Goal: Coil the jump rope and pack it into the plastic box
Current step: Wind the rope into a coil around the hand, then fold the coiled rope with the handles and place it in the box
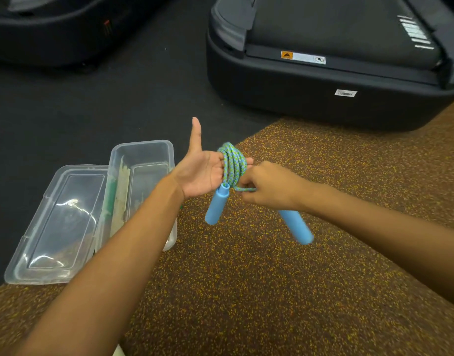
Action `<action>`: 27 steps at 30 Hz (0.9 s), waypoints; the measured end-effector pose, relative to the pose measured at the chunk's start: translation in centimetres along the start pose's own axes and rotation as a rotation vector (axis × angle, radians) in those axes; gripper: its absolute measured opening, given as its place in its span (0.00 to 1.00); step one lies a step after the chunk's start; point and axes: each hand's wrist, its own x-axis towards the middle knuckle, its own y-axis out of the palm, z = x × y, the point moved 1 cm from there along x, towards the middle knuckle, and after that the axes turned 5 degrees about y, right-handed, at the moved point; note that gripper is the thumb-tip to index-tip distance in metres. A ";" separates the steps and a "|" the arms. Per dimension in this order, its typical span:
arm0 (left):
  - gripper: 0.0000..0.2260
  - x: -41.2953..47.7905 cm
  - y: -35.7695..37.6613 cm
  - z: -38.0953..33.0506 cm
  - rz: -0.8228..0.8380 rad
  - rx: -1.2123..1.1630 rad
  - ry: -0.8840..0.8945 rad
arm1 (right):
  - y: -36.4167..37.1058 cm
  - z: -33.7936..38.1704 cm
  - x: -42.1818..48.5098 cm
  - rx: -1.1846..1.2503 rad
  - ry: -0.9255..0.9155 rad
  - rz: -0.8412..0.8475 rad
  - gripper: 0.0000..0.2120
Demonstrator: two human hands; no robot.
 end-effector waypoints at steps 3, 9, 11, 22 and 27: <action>0.50 0.1 0.5 0.3 0.043 0.061 -0.063 | -0.8 -0.2 0.1 -0.004 -0.059 0.035 0.05; 0.47 -0.1 0.7 0.9 0.104 0.184 -0.231 | -2.5 -1.4 0.3 0.101 -0.086 0.143 0.10; 0.50 -0.1 0.7 1.0 0.118 0.245 -0.274 | -2.6 -1.5 0.1 0.240 -0.072 0.167 0.11; 0.47 -0.1 1.7 1.4 0.074 0.375 -0.364 | -2.7 -2.7 0.6 0.651 -0.098 0.098 0.13; 0.42 0.0 2.2 1.2 0.021 0.414 -0.360 | -2.7 -3.3 1.0 0.818 -0.100 0.085 0.14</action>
